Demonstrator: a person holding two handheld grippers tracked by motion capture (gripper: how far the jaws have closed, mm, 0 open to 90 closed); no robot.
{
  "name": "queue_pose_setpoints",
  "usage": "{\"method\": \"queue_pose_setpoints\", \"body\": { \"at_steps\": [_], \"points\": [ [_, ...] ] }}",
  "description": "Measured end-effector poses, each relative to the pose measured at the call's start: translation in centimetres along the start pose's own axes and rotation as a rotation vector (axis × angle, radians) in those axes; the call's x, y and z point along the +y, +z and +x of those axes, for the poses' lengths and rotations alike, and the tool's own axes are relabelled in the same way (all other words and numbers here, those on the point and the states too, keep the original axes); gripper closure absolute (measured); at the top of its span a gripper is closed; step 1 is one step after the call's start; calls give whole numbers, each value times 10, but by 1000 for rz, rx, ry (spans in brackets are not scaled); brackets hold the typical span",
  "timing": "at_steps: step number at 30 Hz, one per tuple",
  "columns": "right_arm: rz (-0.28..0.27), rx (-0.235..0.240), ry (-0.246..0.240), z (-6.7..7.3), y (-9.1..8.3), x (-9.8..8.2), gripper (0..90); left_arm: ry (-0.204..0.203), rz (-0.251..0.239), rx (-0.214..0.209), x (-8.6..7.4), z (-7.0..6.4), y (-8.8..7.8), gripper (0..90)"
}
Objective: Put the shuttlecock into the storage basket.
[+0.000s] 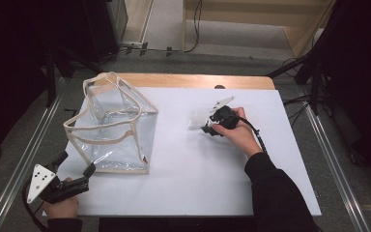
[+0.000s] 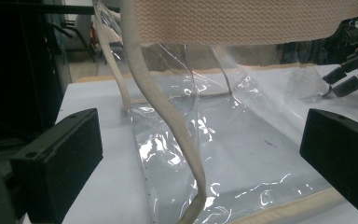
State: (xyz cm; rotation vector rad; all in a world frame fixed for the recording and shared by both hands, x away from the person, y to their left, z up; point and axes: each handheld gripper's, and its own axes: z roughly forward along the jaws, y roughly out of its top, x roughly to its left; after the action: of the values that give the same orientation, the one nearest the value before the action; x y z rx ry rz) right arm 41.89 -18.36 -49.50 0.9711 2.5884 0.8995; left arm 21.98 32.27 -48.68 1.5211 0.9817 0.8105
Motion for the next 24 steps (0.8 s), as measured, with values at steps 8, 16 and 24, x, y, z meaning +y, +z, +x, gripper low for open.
{"method": "queue_pose_setpoints", "body": {
  "at_steps": [8,16,24],
  "points": [
    [9,-27,-9,0,7,1,432,-1,-1,0,0,0,0,0],
    [17,-3,-7,-1,12,1,567,0,-2,0,0,0,0,0],
    [20,12,9,-1,11,1,619,-1,-2,-1,0,0,0,0]
  ]
}}
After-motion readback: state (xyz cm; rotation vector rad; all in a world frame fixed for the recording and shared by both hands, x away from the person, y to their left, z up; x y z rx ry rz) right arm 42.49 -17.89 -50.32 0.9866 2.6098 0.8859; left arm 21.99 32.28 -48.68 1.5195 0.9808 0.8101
